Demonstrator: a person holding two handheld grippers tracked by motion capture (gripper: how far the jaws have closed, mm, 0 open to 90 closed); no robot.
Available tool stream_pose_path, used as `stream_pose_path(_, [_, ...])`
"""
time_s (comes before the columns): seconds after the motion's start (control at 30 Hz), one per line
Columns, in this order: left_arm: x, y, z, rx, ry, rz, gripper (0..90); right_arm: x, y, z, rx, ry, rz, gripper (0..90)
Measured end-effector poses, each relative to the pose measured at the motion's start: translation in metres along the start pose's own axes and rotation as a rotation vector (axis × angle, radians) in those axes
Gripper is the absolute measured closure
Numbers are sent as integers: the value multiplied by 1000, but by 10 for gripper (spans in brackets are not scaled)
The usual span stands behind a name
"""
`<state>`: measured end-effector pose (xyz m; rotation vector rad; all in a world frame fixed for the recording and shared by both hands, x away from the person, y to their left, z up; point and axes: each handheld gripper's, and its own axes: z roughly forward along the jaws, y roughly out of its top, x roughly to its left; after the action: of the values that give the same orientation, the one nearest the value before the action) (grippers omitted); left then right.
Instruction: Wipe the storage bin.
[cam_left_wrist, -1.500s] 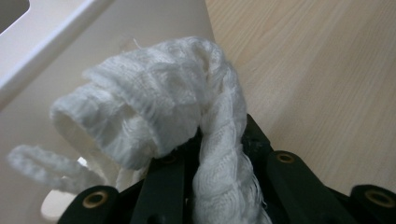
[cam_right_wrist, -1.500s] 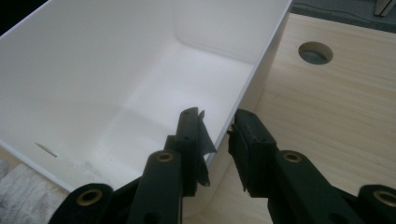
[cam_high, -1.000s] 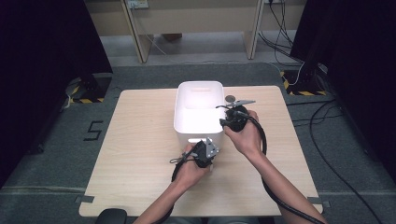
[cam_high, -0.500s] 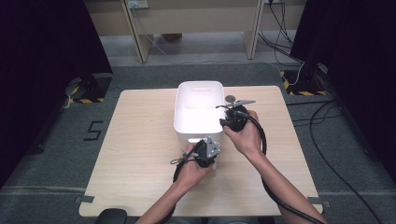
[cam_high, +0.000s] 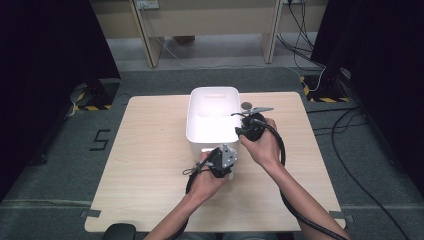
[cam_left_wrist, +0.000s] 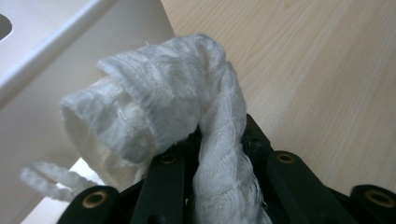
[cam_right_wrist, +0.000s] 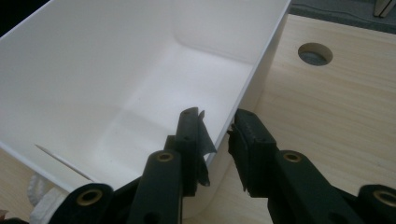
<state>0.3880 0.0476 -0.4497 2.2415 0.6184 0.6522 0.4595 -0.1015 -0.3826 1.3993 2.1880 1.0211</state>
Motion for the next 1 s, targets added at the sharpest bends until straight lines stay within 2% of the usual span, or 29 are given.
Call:
stream_pose_path(0.53, [1, 5, -5, -10, 9, 4, 747, 0, 0, 0, 0, -1, -2, 728])
stream_pose_path(1.0, [3, 12, -14, -40, 21, 6, 747, 0, 0, 0, 0, -1, -1, 727])
